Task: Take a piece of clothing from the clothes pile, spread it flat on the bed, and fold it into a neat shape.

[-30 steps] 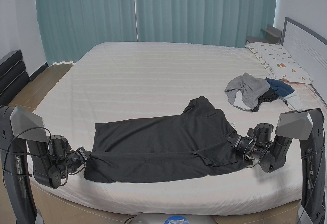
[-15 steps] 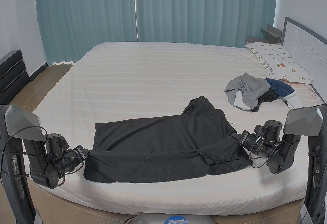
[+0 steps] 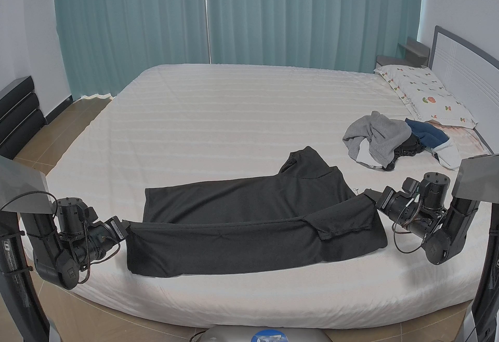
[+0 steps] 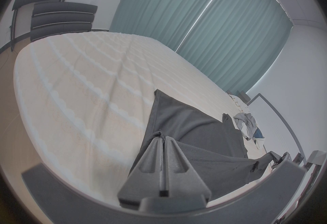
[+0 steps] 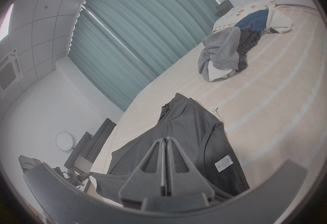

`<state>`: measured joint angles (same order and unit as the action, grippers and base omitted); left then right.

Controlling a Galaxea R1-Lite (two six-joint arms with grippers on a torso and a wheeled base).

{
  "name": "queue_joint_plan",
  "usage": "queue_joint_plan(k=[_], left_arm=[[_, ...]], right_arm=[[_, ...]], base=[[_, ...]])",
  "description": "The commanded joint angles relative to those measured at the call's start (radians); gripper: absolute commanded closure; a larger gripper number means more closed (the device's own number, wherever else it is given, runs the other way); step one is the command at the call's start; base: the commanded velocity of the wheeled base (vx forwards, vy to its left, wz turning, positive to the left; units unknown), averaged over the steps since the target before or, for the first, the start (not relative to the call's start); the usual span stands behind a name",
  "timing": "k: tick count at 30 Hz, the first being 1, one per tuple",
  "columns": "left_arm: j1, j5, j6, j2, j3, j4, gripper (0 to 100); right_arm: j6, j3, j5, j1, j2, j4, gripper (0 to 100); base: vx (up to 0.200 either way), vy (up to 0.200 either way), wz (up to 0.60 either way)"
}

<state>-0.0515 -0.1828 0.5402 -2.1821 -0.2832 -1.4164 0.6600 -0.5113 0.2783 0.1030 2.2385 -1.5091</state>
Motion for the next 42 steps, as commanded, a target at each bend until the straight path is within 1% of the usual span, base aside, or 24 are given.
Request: queue_joint_plan(k=[1, 7, 11, 13, 15, 18, 22, 24, 27, 30, 33, 34, 37, 39, 42], left_arm=[[-0.001, 0.000, -0.017, 0.048, 0.019, 0.007, 100], [-0.001, 0.000, -0.123, 0.062, 0.072, 0.002, 100], [-0.002, 0.000, -0.137, 0.078, 0.076, 0.008, 100], [-0.005, 0.002, -0.140, 0.084, 0.076, 0.011, 100], [-0.013, 0.003, -0.175, 0.102, 0.090, 0.013, 100], [-0.010, 0.003, -0.204, 0.111, 0.113, 0.013, 100], [-0.007, 0.005, -0.240, 0.110, 0.127, 0.013, 100], [-0.008, 0.016, -0.261, 0.111, 0.136, 0.013, 100], [-0.008, 0.037, -0.292, 0.110, 0.147, 0.011, 100], [-0.007, 0.039, -0.316, 0.111, 0.167, 0.005, 100], [-0.007, 0.040, -0.338, 0.113, 0.176, 0.002, 100], [-0.007, 0.040, -0.347, 0.113, 0.179, 0.002, 100], [-0.007, 0.040, -0.350, 0.117, 0.188, 0.001, 100], [-0.005, 0.040, -0.352, 0.124, 0.191, 0.004, 100], [-0.005, 0.042, -0.393, 0.147, 0.220, 0.013, 100]], right_arm=[[-0.007, 0.019, -0.001, -0.003, -0.042, 0.000, 100], [-0.022, 0.062, 0.001, -0.003, -0.069, 0.001, 100], [-0.083, 0.091, 0.004, -0.008, -0.077, 0.001, 100], [-0.091, 0.097, 0.004, -0.008, -0.080, 0.000, 100], [-0.105, 0.111, 0.004, -0.006, -0.099, 0.001, 100], [-0.108, 0.120, 0.002, -0.008, -0.111, 0.001, 100], [-0.137, 0.135, 0.001, -0.009, -0.119, 0.001, 100], [-0.180, 0.157, -0.001, -0.008, -0.137, 0.001, 100], [-0.218, 0.175, -0.001, -0.008, -0.157, 0.001, 100], [-0.230, 0.189, -0.001, -0.008, -0.166, 0.001, 100], [-0.263, 0.201, -0.001, -0.009, -0.175, 0.004, 100], [-0.287, 0.215, -0.001, -0.011, -0.178, 0.006, 100], [-0.332, 0.235, -0.001, -0.011, -0.178, 0.004, 100], [-0.346, 0.240, -0.001, -0.011, -0.180, 0.004, 100], [-0.372, 0.263, -0.002, -0.011, -0.200, 0.007, 100]], base=[[0.000, 0.000, 0.00], [0.000, 0.000, 0.00], [0.000, 0.000, 0.00], [0.000, 0.000, 0.00], [0.000, 0.000, 0.00], [0.000, 0.000, 0.00], [0.000, 0.000, 0.00], [0.000, 0.000, 0.00], [0.000, 0.000, 0.00], [0.000, 0.000, 0.00], [0.000, 0.000, 0.00], [0.000, 0.000, 0.00], [0.000, 0.000, 0.00], [0.000, 0.000, 0.00], [0.000, 0.000, 0.00]])
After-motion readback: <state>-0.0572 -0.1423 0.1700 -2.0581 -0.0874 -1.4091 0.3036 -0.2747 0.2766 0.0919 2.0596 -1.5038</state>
